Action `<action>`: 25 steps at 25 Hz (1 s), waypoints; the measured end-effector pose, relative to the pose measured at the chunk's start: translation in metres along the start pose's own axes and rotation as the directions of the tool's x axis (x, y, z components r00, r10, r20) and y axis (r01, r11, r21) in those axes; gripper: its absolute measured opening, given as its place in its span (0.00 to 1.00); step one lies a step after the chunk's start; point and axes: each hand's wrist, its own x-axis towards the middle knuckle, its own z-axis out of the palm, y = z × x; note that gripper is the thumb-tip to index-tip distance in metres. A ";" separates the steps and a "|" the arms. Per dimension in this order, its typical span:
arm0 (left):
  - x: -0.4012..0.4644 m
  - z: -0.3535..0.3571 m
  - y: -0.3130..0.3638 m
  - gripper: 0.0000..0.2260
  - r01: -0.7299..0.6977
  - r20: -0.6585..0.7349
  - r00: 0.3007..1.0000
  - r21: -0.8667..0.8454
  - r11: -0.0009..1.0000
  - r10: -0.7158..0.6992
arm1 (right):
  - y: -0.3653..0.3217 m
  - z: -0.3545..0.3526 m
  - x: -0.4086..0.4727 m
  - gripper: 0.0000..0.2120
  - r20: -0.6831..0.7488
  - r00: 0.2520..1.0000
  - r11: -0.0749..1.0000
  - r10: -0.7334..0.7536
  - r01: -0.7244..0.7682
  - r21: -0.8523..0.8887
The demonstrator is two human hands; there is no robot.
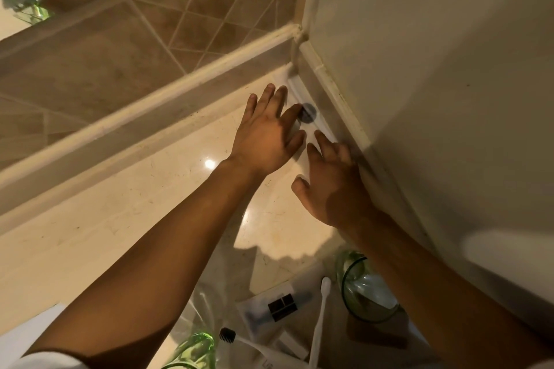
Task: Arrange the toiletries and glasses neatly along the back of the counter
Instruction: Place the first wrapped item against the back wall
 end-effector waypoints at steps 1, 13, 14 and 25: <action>0.001 0.000 0.000 0.24 0.004 -0.002 1.000 -0.004 1.000 -0.004 | 0.000 0.001 0.001 0.33 0.001 1.000 1.000 -0.003 0.003 -0.002; 0.000 0.003 -0.001 0.28 0.043 -0.008 0.999 -0.003 0.999 -0.043 | 0.004 0.006 0.003 0.28 -0.118 0.993 0.976 -0.012 0.037 0.215; -0.003 0.003 0.000 0.28 0.050 -0.009 0.999 -0.011 0.999 -0.050 | 0.004 0.005 0.002 0.27 -0.142 0.990 0.968 -0.015 0.050 0.246; -0.086 -0.008 0.025 0.25 0.181 0.009 0.984 -0.062 0.982 -0.181 | 0.003 0.001 -0.034 0.25 -0.059 0.996 0.964 -0.063 0.076 0.257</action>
